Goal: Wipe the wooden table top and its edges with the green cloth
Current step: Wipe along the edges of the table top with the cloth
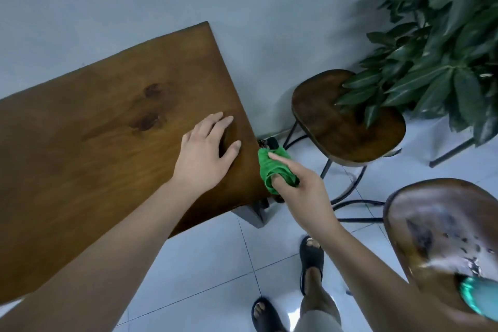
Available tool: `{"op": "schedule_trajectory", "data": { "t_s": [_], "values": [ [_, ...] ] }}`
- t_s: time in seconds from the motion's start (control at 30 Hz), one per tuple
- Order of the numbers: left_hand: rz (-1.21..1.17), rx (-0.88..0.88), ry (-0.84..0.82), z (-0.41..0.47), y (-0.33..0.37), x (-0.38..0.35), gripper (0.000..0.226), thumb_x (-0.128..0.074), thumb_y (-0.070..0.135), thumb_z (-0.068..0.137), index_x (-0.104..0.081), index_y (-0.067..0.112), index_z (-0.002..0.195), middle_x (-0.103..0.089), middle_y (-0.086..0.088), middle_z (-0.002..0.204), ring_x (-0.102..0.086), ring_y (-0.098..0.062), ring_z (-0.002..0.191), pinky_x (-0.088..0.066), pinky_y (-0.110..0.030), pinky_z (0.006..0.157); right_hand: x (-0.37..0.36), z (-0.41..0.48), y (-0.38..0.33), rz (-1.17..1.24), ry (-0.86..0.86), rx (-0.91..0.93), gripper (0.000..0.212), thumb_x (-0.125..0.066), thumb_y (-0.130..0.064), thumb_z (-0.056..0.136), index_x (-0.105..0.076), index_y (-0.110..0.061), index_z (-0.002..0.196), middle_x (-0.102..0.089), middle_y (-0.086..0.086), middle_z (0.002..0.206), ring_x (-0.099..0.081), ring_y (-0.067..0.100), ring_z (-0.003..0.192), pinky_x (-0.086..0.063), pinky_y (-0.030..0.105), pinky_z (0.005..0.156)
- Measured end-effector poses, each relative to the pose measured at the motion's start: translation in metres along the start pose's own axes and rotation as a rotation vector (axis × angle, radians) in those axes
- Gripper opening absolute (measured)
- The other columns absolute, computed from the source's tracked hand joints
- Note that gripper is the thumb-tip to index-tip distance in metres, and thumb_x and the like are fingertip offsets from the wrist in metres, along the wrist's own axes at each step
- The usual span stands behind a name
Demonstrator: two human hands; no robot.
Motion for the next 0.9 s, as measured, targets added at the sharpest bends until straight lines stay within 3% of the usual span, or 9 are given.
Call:
{"op": "schedule_trajectory", "data": {
  "t_s": [0.13,0.27,0.37,0.5,0.73,0.8,0.9],
  "values": [
    [0.023,-0.019,-0.003,-0.034,-0.005,-0.006,0.060,-0.049,0.057,0.111,-0.046,0.032,0.165,-0.039,0.005,0.174,-0.032,-0.021,0.162,-0.027,-0.051,0.129,0.006,-0.042,0.015,0.035,0.089,-0.043,0.047,-0.070,-0.013,0.103,-0.076,-0.041,0.141,-0.081,-0.017,0.112,-0.077,0.009,0.098,-0.062,0.021,0.083],
    [0.040,-0.027,0.014,-0.044,-0.007,-0.008,0.059,-0.040,0.059,0.114,-0.042,0.034,0.167,-0.035,0.006,0.177,-0.026,-0.019,0.166,-0.023,-0.047,0.131,0.005,-0.027,0.012,0.075,0.064,-0.073,0.039,-0.068,-0.016,0.105,-0.080,-0.038,0.135,-0.079,-0.031,0.114,-0.075,-0.001,0.110,-0.061,0.017,0.093],
    [0.055,-0.018,0.034,-0.045,-0.006,-0.011,0.061,-0.034,0.062,0.113,-0.040,0.035,0.167,-0.034,0.008,0.177,-0.025,-0.018,0.166,-0.023,-0.048,0.132,0.003,0.011,0.004,0.059,0.005,-0.088,0.033,-0.067,-0.022,0.107,-0.081,-0.036,0.134,-0.080,-0.020,0.122,-0.074,0.001,0.115,-0.060,0.018,0.094],
    [0.078,0.000,0.037,-0.044,-0.007,-0.013,0.060,-0.030,0.065,0.113,-0.036,0.040,0.168,-0.032,0.010,0.178,-0.025,-0.016,0.165,-0.024,-0.049,0.133,-0.008,0.068,-0.017,-0.036,-0.042,-0.028,0.035,-0.067,-0.028,0.108,-0.077,-0.032,0.141,-0.075,-0.022,0.131,-0.070,-0.004,0.118,-0.056,0.016,0.097],
    [0.091,0.015,0.034,-0.044,-0.006,-0.013,0.058,-0.032,0.063,0.114,-0.036,0.040,0.167,-0.031,0.012,0.178,-0.024,-0.014,0.166,-0.025,-0.048,0.133,-0.034,0.143,-0.050,-0.108,-0.005,0.045,0.039,-0.063,-0.027,0.108,-0.072,-0.030,0.146,-0.064,-0.032,0.101,-0.068,0.001,0.097,-0.058,0.023,0.084],
    [0.089,0.016,0.029,-0.044,-0.006,-0.013,0.058,-0.033,0.062,0.114,-0.037,0.040,0.167,-0.031,0.012,0.177,-0.024,-0.014,0.166,-0.025,-0.048,0.132,-0.036,0.147,-0.049,-0.101,-0.007,0.038,0.040,-0.063,-0.027,0.108,-0.071,-0.030,0.148,-0.068,-0.027,0.107,-0.068,0.003,0.102,-0.062,0.031,0.092],
    [0.094,0.028,0.011,-0.044,-0.005,-0.013,0.058,-0.033,0.062,0.114,-0.035,0.041,0.168,-0.029,0.012,0.178,-0.023,-0.015,0.166,-0.024,-0.048,0.133,-0.032,0.142,-0.046,-0.104,-0.015,0.026,0.043,-0.063,-0.028,0.109,-0.069,-0.029,0.151,-0.074,-0.008,0.133,-0.068,0.011,0.117,-0.060,0.039,0.107]
  ]
}}
Point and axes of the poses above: each hand's wrist, its own z-axis towards the middle knuckle, its own x-axis out of the back of the hand, y = z × x, the point moved 8 cm from there along z, towards the middle knuckle
